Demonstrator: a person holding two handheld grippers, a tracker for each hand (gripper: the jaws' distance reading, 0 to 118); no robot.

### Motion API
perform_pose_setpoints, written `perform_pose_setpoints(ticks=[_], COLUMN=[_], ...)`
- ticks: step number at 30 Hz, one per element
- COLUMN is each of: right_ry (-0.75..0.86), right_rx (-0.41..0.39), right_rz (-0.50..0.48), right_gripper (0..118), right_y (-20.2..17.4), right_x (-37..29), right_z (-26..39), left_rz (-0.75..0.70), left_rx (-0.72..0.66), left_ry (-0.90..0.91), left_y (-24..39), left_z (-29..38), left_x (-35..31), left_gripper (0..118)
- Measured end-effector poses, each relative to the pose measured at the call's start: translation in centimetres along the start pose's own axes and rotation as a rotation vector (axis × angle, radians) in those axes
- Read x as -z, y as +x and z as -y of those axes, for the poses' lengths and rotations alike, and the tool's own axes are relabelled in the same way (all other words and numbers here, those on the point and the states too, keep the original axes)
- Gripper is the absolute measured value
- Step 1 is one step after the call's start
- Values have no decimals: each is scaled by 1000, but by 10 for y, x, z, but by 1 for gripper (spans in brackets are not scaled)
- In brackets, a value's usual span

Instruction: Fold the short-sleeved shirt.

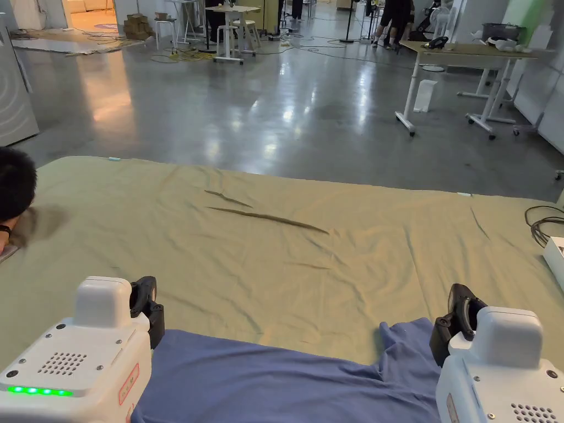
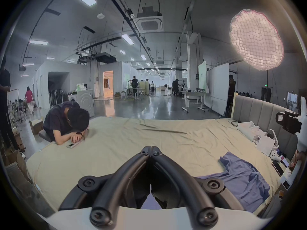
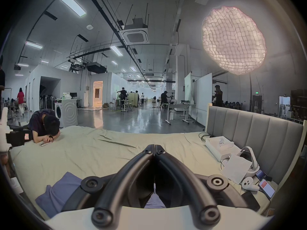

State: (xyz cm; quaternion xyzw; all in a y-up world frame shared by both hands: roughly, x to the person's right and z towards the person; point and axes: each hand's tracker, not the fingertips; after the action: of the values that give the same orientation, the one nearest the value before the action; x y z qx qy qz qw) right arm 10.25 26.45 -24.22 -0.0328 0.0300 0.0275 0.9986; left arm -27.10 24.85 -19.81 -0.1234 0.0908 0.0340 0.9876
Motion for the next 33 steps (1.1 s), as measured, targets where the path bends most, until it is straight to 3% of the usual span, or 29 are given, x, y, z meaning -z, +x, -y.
perform_pose_setpoints(ticks=[12,13,15,18,21,28,29,31,33], right_ry=[-94,-107,-129,-155,-181,-245,-253,-268,-283], right_rx=[-21,-23,-31,-30,-34,-23,-20,-17,-9], right_rz=[-11,-10,-2,9,24,48,51,58,62], right_gripper=[0,0,0,0,0,0,0,0,0], right_y=[3,4,6,11,16,24,25,28,31], right_x=[36,40,46,53,59,69,70,70,72], right_z=[18,21,26,33,41,57,59,64,67], left_rz=[89,85,64,78,65,-1,-22,-27,9], left_rx=[-77,-85,-82,-82,-77,43,73,99,185], left_ry=[-593,-660,-752,-835,-877,-988,-956,-942,-924], left_y=[-61,-66,-71,-74,-71,-53,-48,-41,-28], left_z=[36,39,47,58,71,106,104,107,108], left_x=[180,198,225,254,275,303,299,297,295], left_gripper=[1,5,35,61,69,65,60,37,28])
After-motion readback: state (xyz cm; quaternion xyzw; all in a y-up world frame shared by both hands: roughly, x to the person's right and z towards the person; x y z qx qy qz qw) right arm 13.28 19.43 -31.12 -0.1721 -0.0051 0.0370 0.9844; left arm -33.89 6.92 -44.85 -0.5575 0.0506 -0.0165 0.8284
